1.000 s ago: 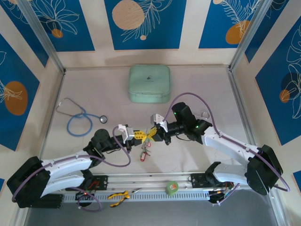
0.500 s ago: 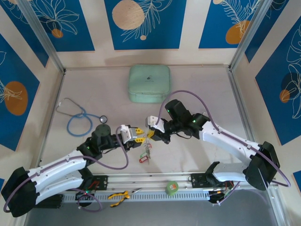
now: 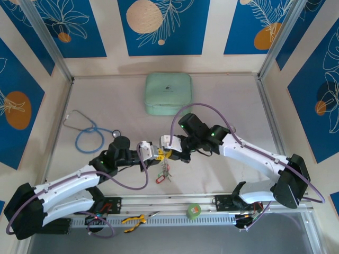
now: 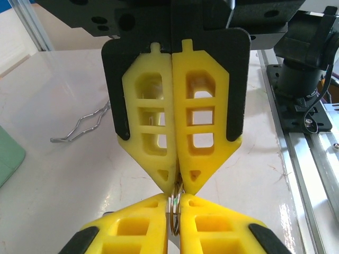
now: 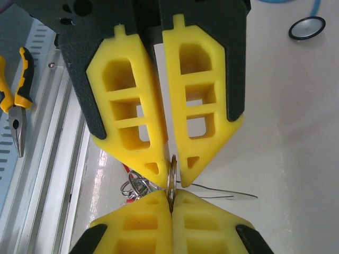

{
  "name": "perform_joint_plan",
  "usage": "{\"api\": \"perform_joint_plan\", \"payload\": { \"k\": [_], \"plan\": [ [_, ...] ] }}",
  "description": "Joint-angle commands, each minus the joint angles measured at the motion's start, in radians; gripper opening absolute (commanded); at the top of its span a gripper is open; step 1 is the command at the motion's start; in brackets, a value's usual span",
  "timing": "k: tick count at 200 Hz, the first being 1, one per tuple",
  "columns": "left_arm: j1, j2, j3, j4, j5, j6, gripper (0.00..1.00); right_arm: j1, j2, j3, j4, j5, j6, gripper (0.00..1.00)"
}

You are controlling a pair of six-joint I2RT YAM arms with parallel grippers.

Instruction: Put the keys on the keyring

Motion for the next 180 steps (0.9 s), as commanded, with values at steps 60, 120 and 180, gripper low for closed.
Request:
{"api": "perform_joint_plan", "payload": {
  "k": [60,120,180],
  "plan": [
    [-0.001,-0.021,-0.041,0.153,0.021,-0.054,0.0,-0.091,-0.154,-0.144,0.197,-0.149,0.143,0.34],
    [-0.002,-0.019,-0.127,0.34,0.001,-0.149,0.0,-0.104,-0.157,-0.222,0.239,-0.178,0.226,0.39],
    [-0.002,-0.027,-0.138,0.351,-0.001,-0.155,0.0,-0.106,-0.131,-0.224,0.268,-0.232,0.247,0.43]
  ]
}}
